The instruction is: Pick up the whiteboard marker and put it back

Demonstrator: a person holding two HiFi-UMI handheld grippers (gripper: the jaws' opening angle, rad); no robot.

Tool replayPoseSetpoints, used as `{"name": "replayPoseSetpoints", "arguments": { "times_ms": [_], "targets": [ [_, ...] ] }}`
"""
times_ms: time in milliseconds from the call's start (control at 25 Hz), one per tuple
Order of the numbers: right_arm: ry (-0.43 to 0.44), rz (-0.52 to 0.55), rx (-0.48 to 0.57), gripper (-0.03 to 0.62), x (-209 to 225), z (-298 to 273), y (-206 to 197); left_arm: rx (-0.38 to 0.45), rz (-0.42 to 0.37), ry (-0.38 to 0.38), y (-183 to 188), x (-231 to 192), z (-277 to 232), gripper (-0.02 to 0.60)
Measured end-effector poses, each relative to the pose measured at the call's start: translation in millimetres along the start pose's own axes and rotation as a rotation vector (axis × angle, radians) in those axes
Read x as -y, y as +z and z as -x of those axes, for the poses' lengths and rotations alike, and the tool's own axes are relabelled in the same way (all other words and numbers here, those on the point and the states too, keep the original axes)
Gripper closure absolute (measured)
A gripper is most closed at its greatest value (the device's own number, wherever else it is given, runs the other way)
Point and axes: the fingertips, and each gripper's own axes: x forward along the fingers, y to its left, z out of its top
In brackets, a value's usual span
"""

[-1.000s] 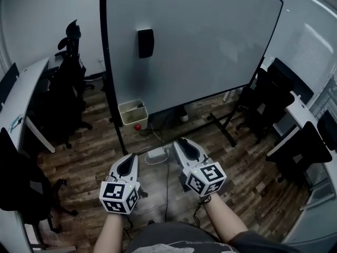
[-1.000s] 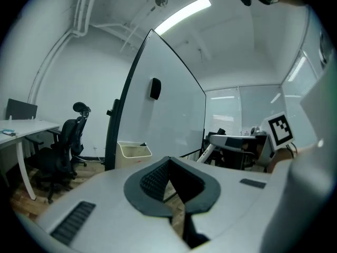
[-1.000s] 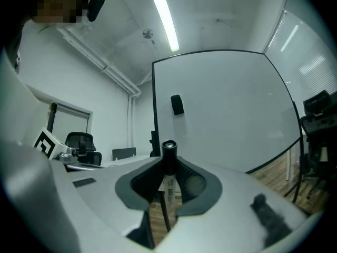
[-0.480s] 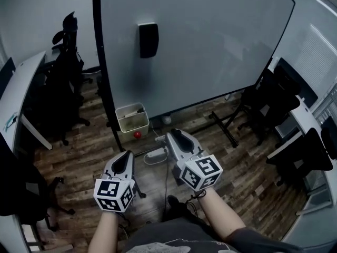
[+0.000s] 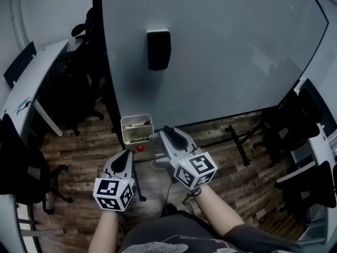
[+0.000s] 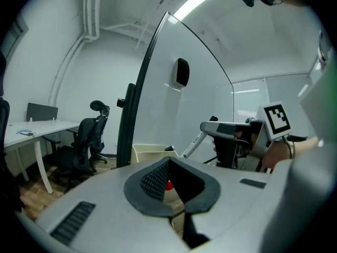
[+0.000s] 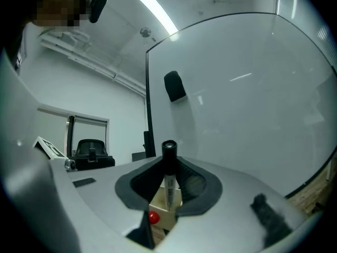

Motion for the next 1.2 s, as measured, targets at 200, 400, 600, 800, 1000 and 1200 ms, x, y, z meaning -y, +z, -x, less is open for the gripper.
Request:
{"name": "replayPoseSetpoints", "arguments": {
  "times_ms": [200,400,600,800,1000,1200],
  "targets": [
    [0.052,0.013,-0.023,0.513,5.5,-24.7,-12.0,-0.017,0.008,0.048,-2.4,-3.9,-11.4,0.568],
    [0.096,-0.007,-0.071,0.514,7.9,-39.0,-37.0,-0.023,0.016,0.081,-5.9,-6.4,-20.1,0.568],
    [0.121,0.000,-0.106,0.513,7.0,-44.9,-54.7,-0.031,0.020,0.100,-9.1,-9.6,-23.7,0.568],
    [0.112,-0.002,-0.127,0.513,7.0,-44.5,-64.5,-0.039,0.016,0.098,-10.4,-8.2,-23.4,0.568],
    [0.093,-0.020,-0.146,0.513,6.2,-40.5,-69.5,-0.044,0.016,0.086,-12.5,-7.9,-18.3,0.568],
    [0.077,-0.017,-0.157,0.504,3.5,-33.6,-70.4,-0.038,0.013,0.061,-12.5,-3.1,-13.0,0.568]
  ]
}}
